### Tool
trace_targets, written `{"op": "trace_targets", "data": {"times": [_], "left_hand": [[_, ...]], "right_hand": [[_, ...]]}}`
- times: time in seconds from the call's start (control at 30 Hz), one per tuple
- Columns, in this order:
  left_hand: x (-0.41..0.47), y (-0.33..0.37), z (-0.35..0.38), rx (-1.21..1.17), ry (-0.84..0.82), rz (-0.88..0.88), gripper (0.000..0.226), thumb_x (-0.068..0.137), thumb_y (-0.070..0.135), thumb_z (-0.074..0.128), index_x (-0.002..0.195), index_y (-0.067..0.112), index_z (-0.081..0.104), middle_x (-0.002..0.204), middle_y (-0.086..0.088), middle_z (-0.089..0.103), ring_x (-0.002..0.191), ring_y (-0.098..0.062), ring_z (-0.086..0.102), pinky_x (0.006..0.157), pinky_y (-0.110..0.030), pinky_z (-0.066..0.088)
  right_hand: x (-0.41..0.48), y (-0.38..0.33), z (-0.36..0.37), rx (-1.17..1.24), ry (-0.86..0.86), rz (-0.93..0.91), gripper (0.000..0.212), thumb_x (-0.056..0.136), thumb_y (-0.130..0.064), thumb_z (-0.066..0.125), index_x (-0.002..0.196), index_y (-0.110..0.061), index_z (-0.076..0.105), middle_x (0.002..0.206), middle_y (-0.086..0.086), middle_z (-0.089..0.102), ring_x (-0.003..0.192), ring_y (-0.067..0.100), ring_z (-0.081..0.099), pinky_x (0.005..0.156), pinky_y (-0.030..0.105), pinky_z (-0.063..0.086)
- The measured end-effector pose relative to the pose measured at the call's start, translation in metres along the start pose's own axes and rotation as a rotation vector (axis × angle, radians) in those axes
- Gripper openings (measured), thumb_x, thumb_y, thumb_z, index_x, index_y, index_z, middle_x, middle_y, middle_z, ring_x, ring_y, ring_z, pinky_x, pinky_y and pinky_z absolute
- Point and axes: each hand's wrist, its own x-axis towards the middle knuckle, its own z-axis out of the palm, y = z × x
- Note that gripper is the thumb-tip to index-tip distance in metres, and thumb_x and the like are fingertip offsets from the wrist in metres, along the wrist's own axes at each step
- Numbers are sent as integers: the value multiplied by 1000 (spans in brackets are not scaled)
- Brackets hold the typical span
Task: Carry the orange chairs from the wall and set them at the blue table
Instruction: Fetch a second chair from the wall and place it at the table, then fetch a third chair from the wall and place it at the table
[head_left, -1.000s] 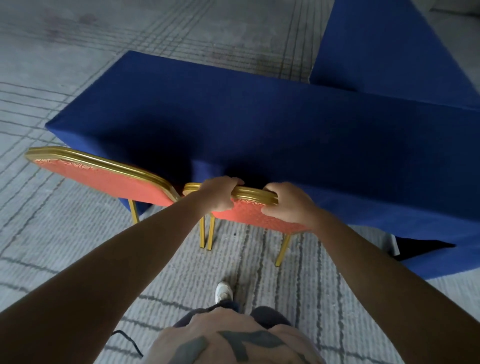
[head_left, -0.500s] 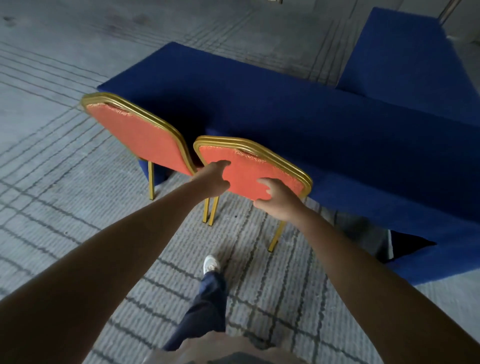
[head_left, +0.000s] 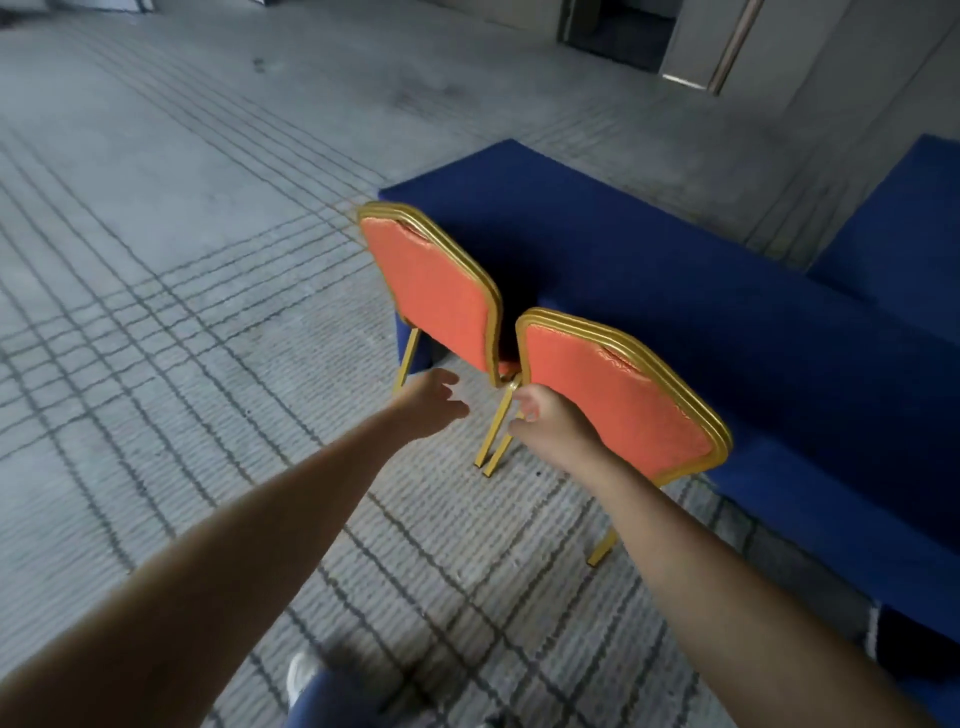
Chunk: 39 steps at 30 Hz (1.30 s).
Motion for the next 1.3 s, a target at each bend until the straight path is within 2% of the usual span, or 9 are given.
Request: {"op": "trace_targets", "data": {"times": [0.17,0.3,0.47,0.57,0.67,0.8,0.97,1.17,1.3], "left_hand": [[-8,-74,-99,-31,157,-107,51,83,19,73,130,8,55,123,-13,62,110,-28,60,90,-33,46],[-17,-145,-191,-65,242,-215,45,80,19,76,121,5,61,106,-12,70,90,-22,64,82,-28,47],[-39,-232,-299,-89,362,-303,48,82,21,74,123,8,55,107,-9,70,102,-24,64,85,-29,46],[-54,-286,-357,-97,449,-359,46,82,23,73,123,11,55,107,-7,70,97,-22,64,80,-26,45],[-71,-336,-410,-135,523,-404,46,81,24,74,122,11,56,105,-6,70,95,-24,65,87,-33,50],[-89,-389,-476,-152,626,-473,49,82,23,73,126,10,54,111,-8,68,104,-26,63,92,-36,49],[-89,-445,-547,-143,757,-550,53,86,25,67,135,15,49,131,-4,57,117,-21,55,84,-23,37],[-76,-519,-661,-167,874,-669,61,86,29,67,140,12,45,139,-10,51,126,-22,50,96,-26,38],[-77,-560,-734,-206,977,-759,62,86,30,66,141,10,45,140,-9,51,123,-22,53,99,-29,42]], "right_hand": [[55,-97,65,-67,-151,-121,44,91,-29,57,134,-24,50,125,-5,53,105,15,55,81,32,46],[88,-189,132,-80,-243,-239,44,89,-28,60,132,-22,53,122,-4,55,112,17,56,90,34,47],[121,-303,225,-112,-324,-349,44,84,-29,63,127,-23,56,112,-7,58,106,16,59,89,33,48],[134,-367,283,-122,-371,-422,42,84,-27,63,125,-22,58,107,-8,57,105,16,59,90,31,47],[148,-426,336,-128,-419,-495,42,81,-25,64,123,-20,60,106,-6,60,103,16,61,92,31,49],[167,-505,398,-171,-492,-584,42,82,-26,64,124,-23,59,108,-7,59,102,16,60,92,32,49],[202,-593,468,-224,-568,-693,43,83,-29,64,126,-24,58,117,-4,60,106,17,59,92,31,48],[259,-725,567,-284,-698,-873,42,85,-27,64,127,-23,58,129,0,59,117,17,57,94,29,45],[286,-815,628,-324,-780,-982,43,84,-29,63,126,-24,57,134,1,57,119,19,55,97,35,46]]}}
